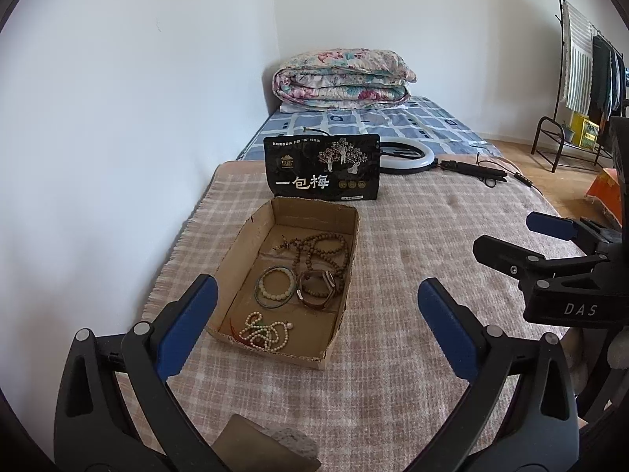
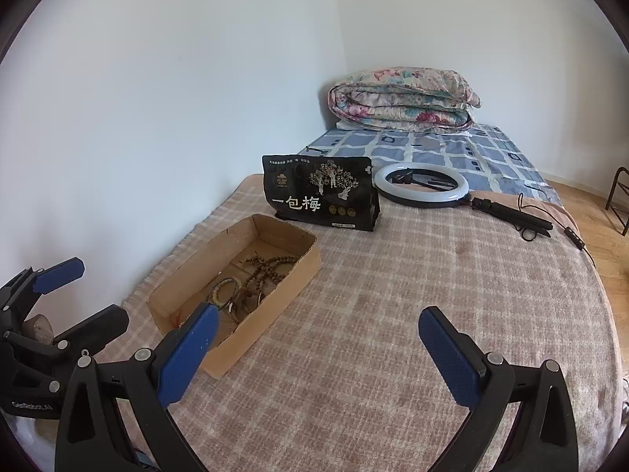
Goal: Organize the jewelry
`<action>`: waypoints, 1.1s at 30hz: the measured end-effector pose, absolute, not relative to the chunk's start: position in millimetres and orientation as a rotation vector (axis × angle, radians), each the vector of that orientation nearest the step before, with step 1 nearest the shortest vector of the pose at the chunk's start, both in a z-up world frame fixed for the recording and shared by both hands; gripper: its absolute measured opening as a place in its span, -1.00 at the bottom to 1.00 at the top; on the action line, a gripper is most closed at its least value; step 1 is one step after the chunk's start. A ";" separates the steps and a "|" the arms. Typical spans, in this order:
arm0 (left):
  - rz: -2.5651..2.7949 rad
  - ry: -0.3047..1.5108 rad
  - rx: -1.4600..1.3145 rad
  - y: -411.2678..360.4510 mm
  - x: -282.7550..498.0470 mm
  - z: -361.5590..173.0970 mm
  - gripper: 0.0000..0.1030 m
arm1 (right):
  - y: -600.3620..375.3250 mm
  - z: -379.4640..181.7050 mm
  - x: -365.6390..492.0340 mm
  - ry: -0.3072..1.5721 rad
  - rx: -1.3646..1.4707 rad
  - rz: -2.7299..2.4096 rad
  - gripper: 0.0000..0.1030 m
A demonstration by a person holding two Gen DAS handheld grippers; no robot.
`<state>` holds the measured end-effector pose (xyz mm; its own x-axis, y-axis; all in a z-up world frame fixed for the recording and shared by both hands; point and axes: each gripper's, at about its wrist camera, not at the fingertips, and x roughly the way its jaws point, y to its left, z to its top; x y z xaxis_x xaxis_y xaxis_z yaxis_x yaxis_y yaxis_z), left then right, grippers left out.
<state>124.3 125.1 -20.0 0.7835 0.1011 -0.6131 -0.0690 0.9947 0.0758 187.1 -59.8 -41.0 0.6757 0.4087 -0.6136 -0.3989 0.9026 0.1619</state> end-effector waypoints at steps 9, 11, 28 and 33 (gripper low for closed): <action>0.086 0.666 0.050 124.7 122.7 -20.2 1.00 | -62.4 -43.0 190.3 0.690 0.041 0.439 0.99; 0.086 0.667 0.050 124.8 122.6 -20.4 1.00 | -62.3 -43.4 190.6 0.691 0.039 0.439 0.99; 0.087 0.666 0.052 124.9 123.4 -20.0 1.00 | -62.7 -45.5 191.5 0.692 0.038 0.442 0.99; 0.091 0.665 0.047 126.3 121.7 -21.0 1.00 | -62.8 -46.2 190.9 0.691 0.038 0.443 0.99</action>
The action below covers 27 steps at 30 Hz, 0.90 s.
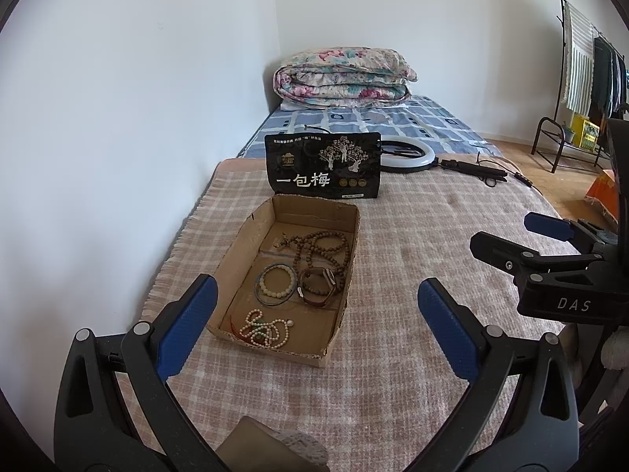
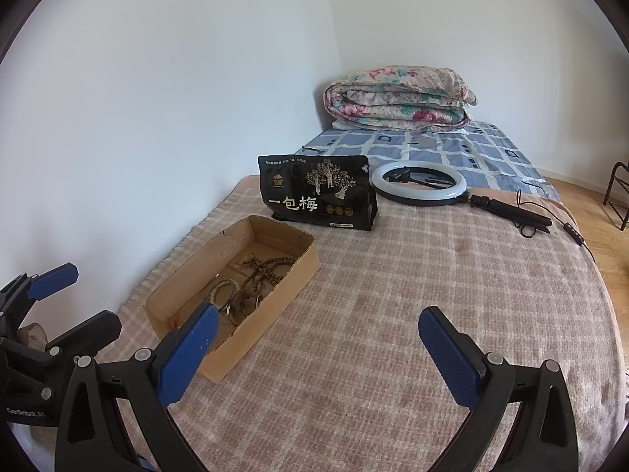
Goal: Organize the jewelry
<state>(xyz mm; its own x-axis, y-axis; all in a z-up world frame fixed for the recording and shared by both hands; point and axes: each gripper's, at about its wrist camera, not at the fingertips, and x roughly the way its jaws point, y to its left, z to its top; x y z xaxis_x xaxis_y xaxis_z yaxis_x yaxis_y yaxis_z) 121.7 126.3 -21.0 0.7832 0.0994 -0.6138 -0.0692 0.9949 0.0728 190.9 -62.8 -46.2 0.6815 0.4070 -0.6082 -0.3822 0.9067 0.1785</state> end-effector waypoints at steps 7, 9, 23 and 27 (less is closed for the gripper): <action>0.090 0.665 0.051 126.4 122.0 -20.7 1.00 | -61.1 -46.9 190.1 0.698 0.033 0.443 0.99; 0.091 0.665 0.050 126.2 122.1 -20.8 1.00 | -60.9 -47.4 189.8 0.700 0.032 0.444 0.99; 0.091 0.664 0.050 126.7 122.5 -20.9 1.00 | -59.8 -48.9 189.5 0.706 0.033 0.447 0.99; 0.095 0.659 0.051 128.0 121.7 -20.6 1.00 | -60.1 -49.0 189.1 0.707 0.033 0.448 0.99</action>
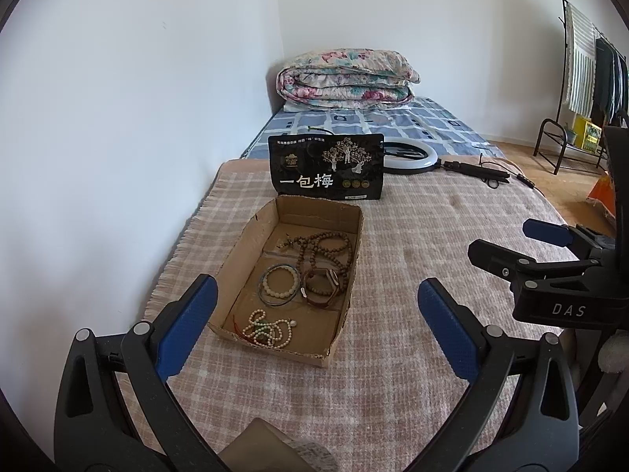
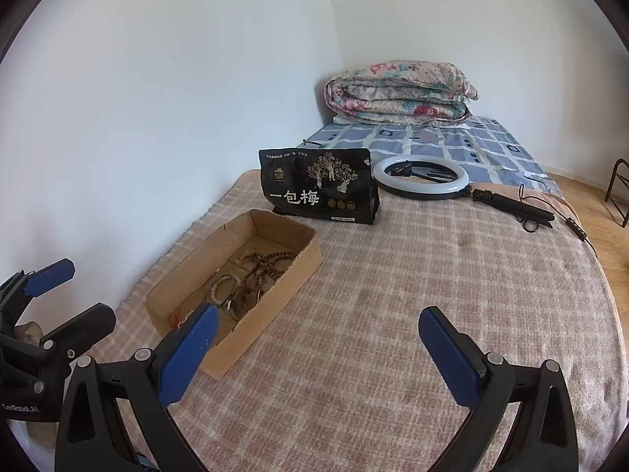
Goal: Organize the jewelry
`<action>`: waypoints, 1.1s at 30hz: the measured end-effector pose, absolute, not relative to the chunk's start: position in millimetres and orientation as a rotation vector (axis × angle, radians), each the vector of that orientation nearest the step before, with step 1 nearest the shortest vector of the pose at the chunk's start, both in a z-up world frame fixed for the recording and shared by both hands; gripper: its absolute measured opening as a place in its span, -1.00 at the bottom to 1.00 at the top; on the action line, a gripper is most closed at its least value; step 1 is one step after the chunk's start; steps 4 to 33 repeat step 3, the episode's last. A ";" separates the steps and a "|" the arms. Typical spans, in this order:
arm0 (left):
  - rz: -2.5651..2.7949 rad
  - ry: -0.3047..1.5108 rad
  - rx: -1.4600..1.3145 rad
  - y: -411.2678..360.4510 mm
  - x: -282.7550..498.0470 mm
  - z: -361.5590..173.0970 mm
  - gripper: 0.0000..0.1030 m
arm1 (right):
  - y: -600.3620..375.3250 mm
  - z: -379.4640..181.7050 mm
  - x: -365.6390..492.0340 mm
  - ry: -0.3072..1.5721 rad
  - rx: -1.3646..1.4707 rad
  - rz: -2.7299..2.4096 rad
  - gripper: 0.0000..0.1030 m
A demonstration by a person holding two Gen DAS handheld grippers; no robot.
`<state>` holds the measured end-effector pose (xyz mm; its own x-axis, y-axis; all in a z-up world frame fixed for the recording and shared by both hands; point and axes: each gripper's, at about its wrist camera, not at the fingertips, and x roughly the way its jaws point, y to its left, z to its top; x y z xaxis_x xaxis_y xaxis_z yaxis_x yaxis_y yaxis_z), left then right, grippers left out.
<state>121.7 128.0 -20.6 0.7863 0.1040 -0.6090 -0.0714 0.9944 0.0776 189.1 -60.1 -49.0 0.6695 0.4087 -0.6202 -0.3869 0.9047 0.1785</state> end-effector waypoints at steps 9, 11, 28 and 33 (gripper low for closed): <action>0.105 0.657 0.055 132.5 121.5 -21.0 1.00 | -60.0 -49.0 189.4 0.706 0.031 0.447 0.99; 0.105 0.657 0.055 132.5 121.5 -21.0 1.00 | -60.0 -49.0 189.4 0.706 0.031 0.447 0.99; 0.105 0.657 0.055 132.5 121.5 -21.0 1.00 | -60.0 -49.0 189.4 0.706 0.031 0.447 0.99; 0.105 0.657 0.055 132.5 121.5 -21.0 1.00 | -60.0 -49.0 189.4 0.706 0.031 0.447 0.99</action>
